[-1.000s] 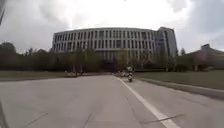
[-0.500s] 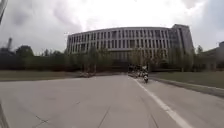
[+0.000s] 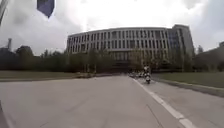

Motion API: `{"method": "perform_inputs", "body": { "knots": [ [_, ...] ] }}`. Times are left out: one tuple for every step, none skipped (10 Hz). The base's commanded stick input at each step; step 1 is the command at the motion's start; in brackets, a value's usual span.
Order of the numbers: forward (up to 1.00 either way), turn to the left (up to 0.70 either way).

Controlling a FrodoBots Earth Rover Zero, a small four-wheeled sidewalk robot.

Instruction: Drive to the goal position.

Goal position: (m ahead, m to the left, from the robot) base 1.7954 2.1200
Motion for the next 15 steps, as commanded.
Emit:
{"method": "perform_inputs", "body": {
  "knots": [
    [0.7,0.0],
    [0.7,0.0],
    [0.7,0.0],
    [0.7,0.0],
    [0.7,0.0],
    [0.7,0.0],
    [0.7,0.0],
    [0.7,0.0],
    [0.7,0.0],
    [0.7,0.0],
    [0.7,0.0],
    [0.7,0.0],
    [0.7,0.0],
    [0.7,0.0],
    [0.7,0.0]
  ]
}}
